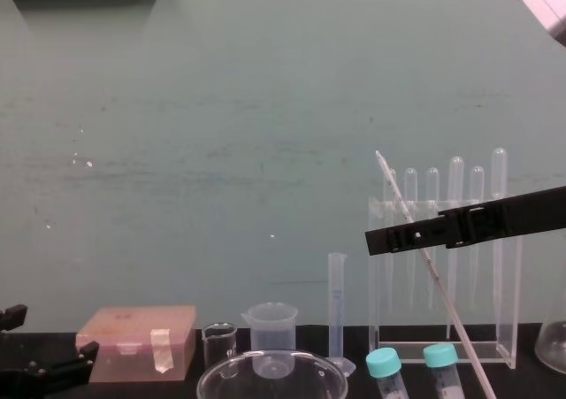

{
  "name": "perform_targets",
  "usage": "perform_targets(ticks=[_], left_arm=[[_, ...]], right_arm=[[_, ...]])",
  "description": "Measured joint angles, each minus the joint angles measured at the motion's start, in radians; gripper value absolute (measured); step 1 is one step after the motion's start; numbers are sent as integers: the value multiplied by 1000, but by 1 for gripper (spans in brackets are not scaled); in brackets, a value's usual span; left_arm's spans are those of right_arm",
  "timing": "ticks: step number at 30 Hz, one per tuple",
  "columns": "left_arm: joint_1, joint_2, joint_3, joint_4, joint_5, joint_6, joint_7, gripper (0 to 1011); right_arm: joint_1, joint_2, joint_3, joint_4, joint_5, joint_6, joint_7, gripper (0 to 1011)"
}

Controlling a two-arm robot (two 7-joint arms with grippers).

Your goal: Hold the thermometer with one hand and immerse one end into the beaker, then reinsert it into the test tube rack.

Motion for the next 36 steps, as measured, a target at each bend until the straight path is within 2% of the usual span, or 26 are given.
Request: perform_targets(ticks=[5, 22, 24, 25, 28, 36], left_arm=[[0, 0, 0, 0, 0, 0, 0, 1008], [0, 0, 0, 0, 0, 0, 0, 1008], [0, 0, 0, 0, 0, 0, 0, 1008], [0, 0, 0, 0, 0, 0, 0, 1008], [0, 0, 0, 0, 0, 0, 0, 1008], [0, 0, 0, 0, 0, 0, 0, 1008]], right_arm=[[-1, 0, 2, -1, 1, 0, -1, 787], [-2, 0, 3, -1, 3, 1, -1, 222], [-2, 0, 3, -1, 3, 1, -1, 161], [-2, 0, 4, -1, 3, 1, 0, 161], [-2, 0, 4, -1, 3, 1, 0, 58], [-2, 0, 4, -1, 3, 1, 0, 56]])
